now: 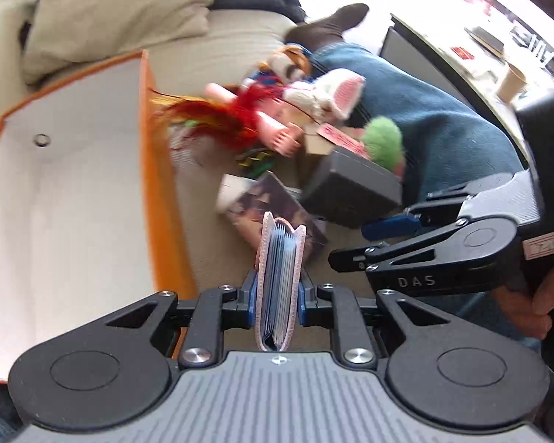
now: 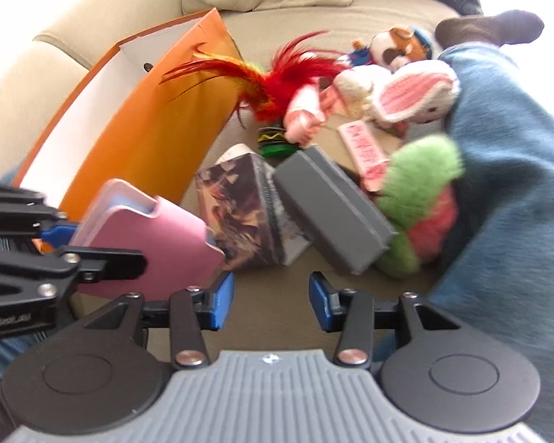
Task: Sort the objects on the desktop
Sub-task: 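Grasp the pink card wallet with the left tool and lift it, then grasp the red-brown card box with the right tool while the left tool holds the wallet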
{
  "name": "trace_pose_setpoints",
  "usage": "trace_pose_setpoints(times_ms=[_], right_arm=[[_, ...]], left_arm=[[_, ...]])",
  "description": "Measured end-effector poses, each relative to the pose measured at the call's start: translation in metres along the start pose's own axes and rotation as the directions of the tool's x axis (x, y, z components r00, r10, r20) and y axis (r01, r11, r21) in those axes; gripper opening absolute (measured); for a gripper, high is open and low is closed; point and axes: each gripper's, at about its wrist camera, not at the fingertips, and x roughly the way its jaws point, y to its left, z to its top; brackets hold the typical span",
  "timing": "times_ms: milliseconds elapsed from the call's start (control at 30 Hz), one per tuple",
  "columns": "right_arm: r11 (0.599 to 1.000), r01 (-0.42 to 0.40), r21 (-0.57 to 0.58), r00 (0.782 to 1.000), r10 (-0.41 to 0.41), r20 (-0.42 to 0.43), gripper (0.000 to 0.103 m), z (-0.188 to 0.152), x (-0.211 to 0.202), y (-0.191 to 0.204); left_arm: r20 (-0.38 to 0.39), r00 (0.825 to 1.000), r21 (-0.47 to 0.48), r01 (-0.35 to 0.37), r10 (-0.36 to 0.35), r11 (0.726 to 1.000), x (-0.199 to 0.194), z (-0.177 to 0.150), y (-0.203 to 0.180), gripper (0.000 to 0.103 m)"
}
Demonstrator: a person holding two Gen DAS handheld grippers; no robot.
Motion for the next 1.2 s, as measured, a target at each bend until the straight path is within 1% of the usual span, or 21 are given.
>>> trace_pose_setpoints(times_ms=[133, 167, 200, 233, 267, 300, 400, 467, 533, 567, 600, 733, 833, 933, 1033, 1133, 1200], right_arm=[[0.999, -0.02, 0.038, 1.0, 0.021, -0.015, 0.048, 0.005, 0.018, 0.006], [0.999, -0.017, 0.036, 1.0, 0.018, -0.019, 0.052, 0.006, 0.023, 0.009], [1.0, -0.01, 0.027, 1.0, 0.01, -0.021, 0.057, 0.005, 0.027, 0.012], [1.0, 0.001, 0.01, 1.0, -0.001, -0.021, 0.06, 0.006, 0.03, 0.016], [1.0, 0.014, -0.008, 1.0, -0.015, -0.019, 0.066, 0.007, 0.033, 0.02], [0.999, 0.029, -0.029, 0.999, -0.029, -0.016, 0.069, 0.008, 0.038, 0.023], [0.996, 0.038, -0.077, 0.999, -0.04, -0.017, 0.07, 0.009, 0.048, 0.034], [0.991, 0.063, -0.118, 0.998, -0.064, -0.012, 0.072, 0.008, 0.054, 0.043], [0.978, 0.112, -0.174, 0.994, -0.112, 0.006, 0.069, 0.005, 0.061, 0.051], [0.972, 0.14, -0.189, 0.99, -0.14, 0.011, 0.062, 0.004, 0.063, 0.054], [0.969, 0.148, -0.199, 0.989, -0.148, 0.012, 0.062, 0.002, 0.064, 0.055], [0.964, 0.158, -0.213, 0.987, -0.157, 0.024, 0.061, -0.002, 0.051, 0.057], [0.955, 0.164, -0.248, 0.986, -0.158, 0.045, 0.061, -0.008, 0.031, 0.062], [0.948, 0.18, -0.263, 0.984, -0.167, 0.068, 0.06, -0.013, 0.007, 0.063], [0.947, 0.185, -0.262, 0.983, -0.173, 0.068, 0.06, -0.015, -0.01, 0.062], [0.948, 0.168, -0.269, 0.986, -0.158, 0.058, 0.059, -0.02, -0.019, 0.063], [0.944, 0.164, -0.285, 0.986, -0.156, 0.05, 0.059, -0.022, -0.02, 0.064]], left_arm=[[0.026, 0.998, -0.022, -0.05, 0.05, 0.999, -0.005, 0.0, 0.009, 0.022], [0.029, 0.998, -0.029, -0.055, 0.056, 0.998, -0.005, -0.001, 0.01, 0.022], [0.031, 0.998, -0.036, -0.058, 0.059, 0.998, -0.004, -0.001, 0.012, 0.022], [0.035, 0.998, -0.043, -0.057, 0.059, 0.997, -0.004, 0.0, 0.014, 0.022], [0.04, 0.998, -0.048, -0.056, 0.058, 0.997, -0.004, -0.001, 0.015, 0.022], [0.042, 0.998, -0.054, -0.054, 0.057, 0.997, -0.003, 0.0, 0.017, 0.022], [0.039, 0.997, -0.071, -0.056, 0.059, 0.996, 0.0, -0.001, 0.022, 0.022], [0.035, 0.998, -0.077, -0.054, 0.057, 0.996, 0.004, -0.001, 0.024, 0.022], [0.033, 0.998, -0.085, -0.046, 0.049, 0.995, 0.005, -0.002, 0.026, 0.022], [0.034, 0.998, -0.088, -0.043, 0.046, 0.995, 0.005, -0.003, 0.026, 0.022], [0.036, 0.998, -0.091, -0.039, 0.042, 0.995, 0.005, -0.004, 0.027, 0.022], [0.045, 0.998, -0.101, -0.029, 0.034, 0.994, 0.003, -0.007, 0.029, 0.022], [0.052, 0.998, -0.11, -0.021, 0.027, 0.994, 0.001, -0.009, 0.03, 0.022], [0.06, 0.998, -0.124, 0.017, -0.01, 0.992, 0.002, -0.013, 0.032, 0.022], [0.072, 0.996, -0.124, 0.065, -0.057, 0.99, 0.002, -0.017, 0.029, 0.022], [0.075, 0.994, -0.106, 0.085, -0.078, 0.991, 0.005, -0.02, 0.022, 0.022], [0.078, 0.994, -0.092, 0.086, -0.079, 0.992, 0.009, -0.022, 0.019, 0.021]])
